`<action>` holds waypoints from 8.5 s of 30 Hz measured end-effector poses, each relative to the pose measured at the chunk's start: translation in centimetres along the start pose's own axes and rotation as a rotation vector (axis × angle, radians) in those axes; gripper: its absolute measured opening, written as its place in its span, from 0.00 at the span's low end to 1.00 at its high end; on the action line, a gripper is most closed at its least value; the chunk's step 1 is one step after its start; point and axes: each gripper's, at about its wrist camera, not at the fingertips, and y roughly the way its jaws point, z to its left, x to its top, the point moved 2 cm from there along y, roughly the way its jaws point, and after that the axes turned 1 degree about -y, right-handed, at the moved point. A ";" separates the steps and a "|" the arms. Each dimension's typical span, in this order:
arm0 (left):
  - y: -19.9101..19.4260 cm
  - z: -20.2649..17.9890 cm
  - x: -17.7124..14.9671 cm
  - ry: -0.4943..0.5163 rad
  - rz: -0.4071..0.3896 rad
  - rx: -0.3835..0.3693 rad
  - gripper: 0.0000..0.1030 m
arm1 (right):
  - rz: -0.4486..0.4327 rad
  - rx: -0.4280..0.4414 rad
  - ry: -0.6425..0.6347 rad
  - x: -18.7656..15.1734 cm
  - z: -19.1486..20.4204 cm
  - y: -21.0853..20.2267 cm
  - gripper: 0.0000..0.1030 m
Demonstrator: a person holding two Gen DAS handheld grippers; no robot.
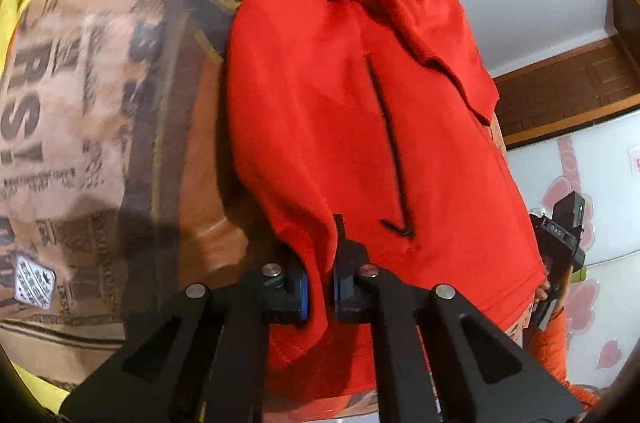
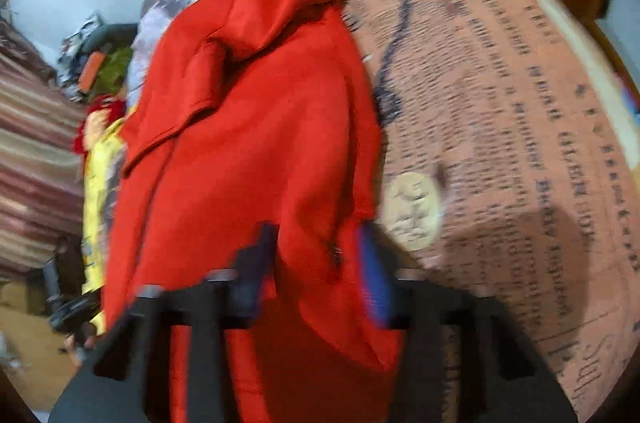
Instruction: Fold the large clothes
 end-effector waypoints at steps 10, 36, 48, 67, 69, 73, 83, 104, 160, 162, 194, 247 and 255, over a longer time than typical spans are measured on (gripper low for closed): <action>-5.8 -7.0 4.5 0.156 -0.192 -0.053 0.05 | -0.124 0.060 -0.078 2.4 3.5 -3.7 0.15; 3.3 -7.0 28.4 0.124 -0.316 0.240 0.05 | -0.283 -0.077 0.020 23.0 2.4 4.2 0.15; 5.2 -7.5 28.1 0.238 -0.217 0.367 0.14 | -0.339 -0.184 0.013 21.1 0.0 -1.7 0.15; 0.6 -15.4 24.6 0.420 -0.346 0.352 0.66 | -0.200 -0.155 -0.504 15.1 16.6 7.1 0.53; 3.3 -15.0 23.5 0.452 -0.280 0.371 0.66 | -0.155 -0.191 -0.539 14.3 16.7 9.0 0.55; 8.5 -13.6 20.9 0.468 -0.139 0.369 0.66 | -0.109 -0.278 -0.616 12.9 15.5 10.4 0.59; 8.6 -10.7 17.7 0.480 -0.206 0.442 0.83 | -0.128 -0.167 -0.529 11.5 12.1 7.8 0.76; 0.9 -4.0 14.0 0.206 -0.295 0.542 0.87 | -0.105 -0.336 -0.275 9.1 8.1 4.9 0.80; -8.7 -8.3 17.9 0.170 -0.612 0.162 0.06 | 0.058 -0.230 -0.506 6.5 24.4 15.0 0.82; -8.5 -9.3 17.5 0.197 -0.607 0.184 0.06 | 0.021 -0.248 -0.537 5.8 24.5 15.0 0.84; 14.8 -30.3 8.6 0.689 0.033 0.163 0.37 | -0.194 -0.258 -0.037 5.1 -0.5 -5.6 0.84; 5.6 -18.0 14.2 0.498 -0.197 0.313 0.95 | -0.158 -0.176 -0.162 9.7 4.7 -1.6 0.84; 8.7 -16.3 17.5 0.323 0.007 0.096 0.95 | -0.016 -0.053 -0.070 11.2 2.8 3.7 0.84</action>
